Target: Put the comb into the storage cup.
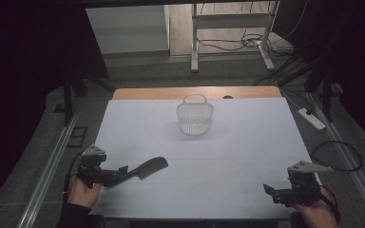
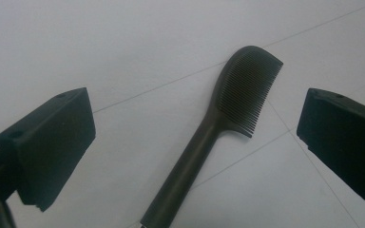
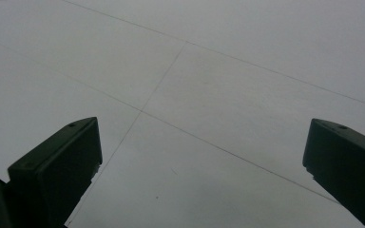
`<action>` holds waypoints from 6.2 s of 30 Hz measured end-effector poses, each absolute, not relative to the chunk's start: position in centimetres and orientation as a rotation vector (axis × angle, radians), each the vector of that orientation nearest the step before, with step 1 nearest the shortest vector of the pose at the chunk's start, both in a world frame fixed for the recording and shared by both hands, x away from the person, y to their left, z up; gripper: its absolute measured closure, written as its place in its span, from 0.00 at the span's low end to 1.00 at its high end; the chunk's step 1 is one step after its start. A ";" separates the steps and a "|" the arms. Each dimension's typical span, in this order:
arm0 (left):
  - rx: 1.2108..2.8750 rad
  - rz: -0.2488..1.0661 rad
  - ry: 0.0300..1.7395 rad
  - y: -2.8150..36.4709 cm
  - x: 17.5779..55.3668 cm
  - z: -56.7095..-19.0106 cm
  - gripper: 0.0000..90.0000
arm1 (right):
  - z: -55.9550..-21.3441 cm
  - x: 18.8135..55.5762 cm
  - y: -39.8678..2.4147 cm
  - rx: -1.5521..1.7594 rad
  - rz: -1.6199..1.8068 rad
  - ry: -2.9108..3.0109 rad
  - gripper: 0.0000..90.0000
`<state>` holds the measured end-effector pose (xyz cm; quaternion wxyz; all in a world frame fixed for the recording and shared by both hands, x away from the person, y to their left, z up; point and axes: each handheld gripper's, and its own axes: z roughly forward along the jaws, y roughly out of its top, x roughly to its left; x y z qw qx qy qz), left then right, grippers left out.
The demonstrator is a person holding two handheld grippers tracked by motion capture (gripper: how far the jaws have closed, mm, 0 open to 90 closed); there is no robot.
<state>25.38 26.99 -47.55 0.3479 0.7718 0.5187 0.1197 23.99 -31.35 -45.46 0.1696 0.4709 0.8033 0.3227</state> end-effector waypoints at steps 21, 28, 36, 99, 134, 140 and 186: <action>2.023 0.235 1.369 27.0 28.2 -47.9 0.00 | -45.5 24.0 -31.3 1.339 0.908 2.287 0.00; 2.037 0.218 1.363 27.0 29.3 -48.0 0.00 | -45.5 24.1 -31.3 1.339 0.902 2.291 0.00; 2.061 0.203 1.368 27.0 30.5 -48.4 0.00 | -45.5 24.1 -31.3 1.339 0.898 2.295 0.00; 2.316 0.035 1.457 28.4 29.7 -51.9 0.98 | -45.7 24.0 -30.8 1.288 0.851 2.341 0.00; 2.387 -0.034 1.452 25.5 28.0 -51.4 0.98 | -45.8 24.1 -30.5 1.279 0.827 2.353 0.00; 2.343 0.028 1.468 25.7 27.6 -50.8 0.91 | -45.8 24.1 -30.6 1.278 0.829 2.354 0.00; 2.225 0.138 1.376 24.4 25.5 -49.1 0.00 | -45.8 24.0 -30.4 1.266 0.813 2.367 0.00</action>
